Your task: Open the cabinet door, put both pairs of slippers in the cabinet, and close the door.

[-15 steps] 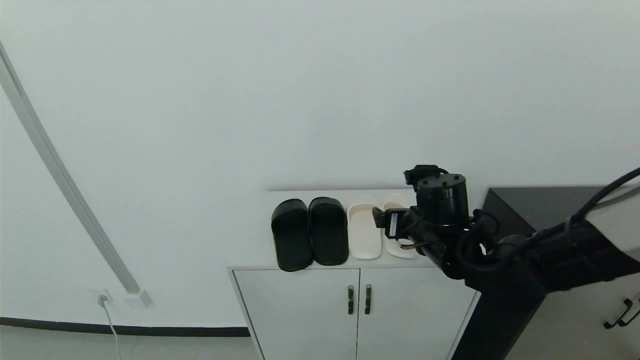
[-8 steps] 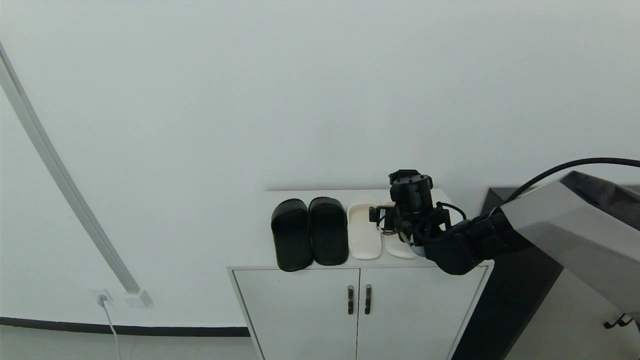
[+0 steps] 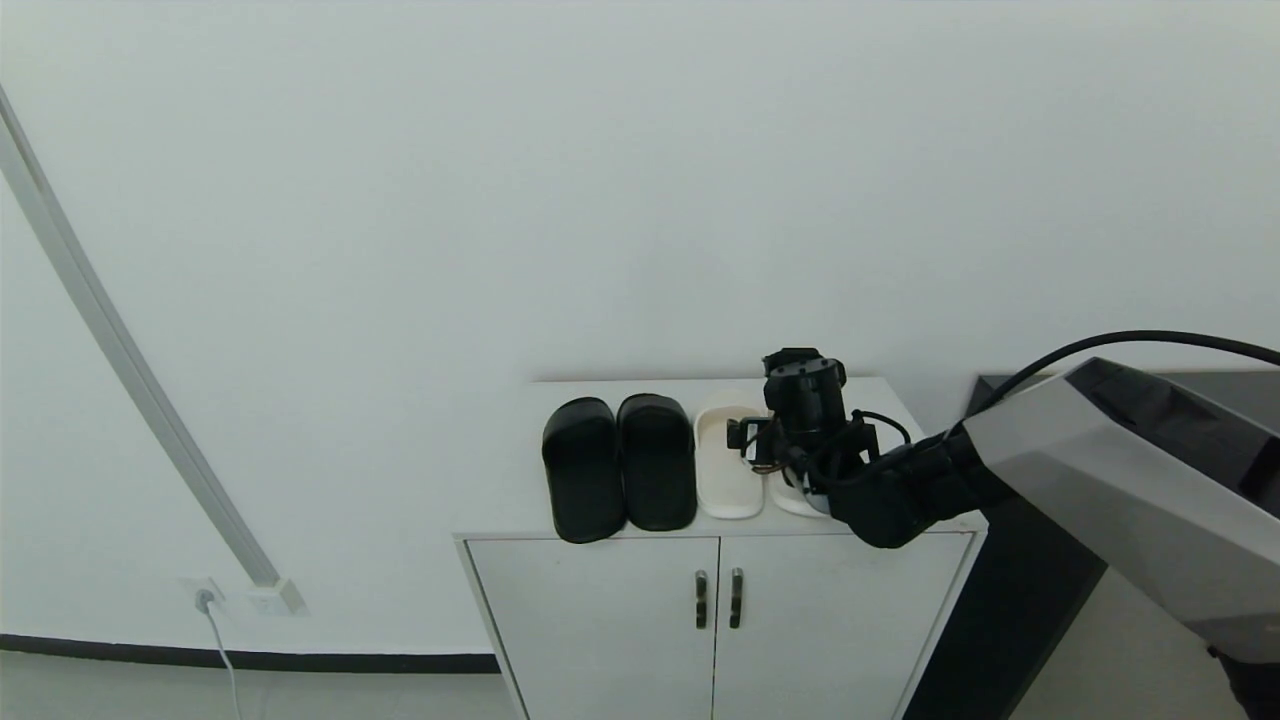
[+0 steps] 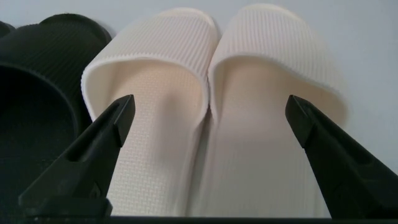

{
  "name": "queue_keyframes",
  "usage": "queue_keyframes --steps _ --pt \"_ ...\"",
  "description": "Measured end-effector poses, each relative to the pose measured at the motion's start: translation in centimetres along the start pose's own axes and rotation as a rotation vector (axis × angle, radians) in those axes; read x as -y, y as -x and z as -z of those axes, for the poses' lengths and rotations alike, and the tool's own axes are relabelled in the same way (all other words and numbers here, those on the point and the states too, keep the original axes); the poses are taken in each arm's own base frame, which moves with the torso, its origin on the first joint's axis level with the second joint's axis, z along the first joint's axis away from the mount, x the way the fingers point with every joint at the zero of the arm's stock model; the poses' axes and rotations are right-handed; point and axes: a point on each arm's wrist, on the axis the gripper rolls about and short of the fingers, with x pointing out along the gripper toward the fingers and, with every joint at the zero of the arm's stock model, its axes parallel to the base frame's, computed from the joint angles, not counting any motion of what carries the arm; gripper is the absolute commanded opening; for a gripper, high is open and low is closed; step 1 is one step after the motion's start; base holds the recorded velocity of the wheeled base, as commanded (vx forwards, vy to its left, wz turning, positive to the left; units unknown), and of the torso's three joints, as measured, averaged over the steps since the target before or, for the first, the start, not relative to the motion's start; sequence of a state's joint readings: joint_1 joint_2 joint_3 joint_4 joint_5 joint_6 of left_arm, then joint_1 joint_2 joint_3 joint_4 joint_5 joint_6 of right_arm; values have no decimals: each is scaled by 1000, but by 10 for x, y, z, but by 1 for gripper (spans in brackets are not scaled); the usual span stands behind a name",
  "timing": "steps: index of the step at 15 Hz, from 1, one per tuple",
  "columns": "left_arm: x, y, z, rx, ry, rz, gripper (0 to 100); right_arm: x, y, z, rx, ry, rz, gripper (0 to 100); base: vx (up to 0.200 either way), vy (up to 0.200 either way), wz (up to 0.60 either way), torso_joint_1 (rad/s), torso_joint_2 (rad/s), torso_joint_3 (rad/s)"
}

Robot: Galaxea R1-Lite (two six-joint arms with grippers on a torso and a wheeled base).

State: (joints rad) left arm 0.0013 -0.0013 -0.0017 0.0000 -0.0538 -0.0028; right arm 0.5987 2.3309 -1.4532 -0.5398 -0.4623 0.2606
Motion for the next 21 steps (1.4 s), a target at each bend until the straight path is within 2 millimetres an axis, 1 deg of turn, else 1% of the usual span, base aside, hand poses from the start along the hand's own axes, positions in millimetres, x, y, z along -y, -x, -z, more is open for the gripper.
queue_keyframes --steps 4,9,10,15,21 --pt "0 0 0 0 0 0 0 -3 -13 6 4 -1 3 100 0 0 0 0 0 0" --pt "0 0 0 0 0 0 0 -4 -22 10 9 13 8 100 0 0 0 0 0 0" --pt "0 0 0 0 0 0 0 -4 -24 12 9 16 8 0 0 0 0 0 0 0" --pt "0 0 0 0 0 0 0 -1 -32 16 8 16 21 0 0 0 0 0 0 0" --pt "0 0 0 0 1 0 0 1 -34 17 10 14 28 0 0 0 0 0 0 0"
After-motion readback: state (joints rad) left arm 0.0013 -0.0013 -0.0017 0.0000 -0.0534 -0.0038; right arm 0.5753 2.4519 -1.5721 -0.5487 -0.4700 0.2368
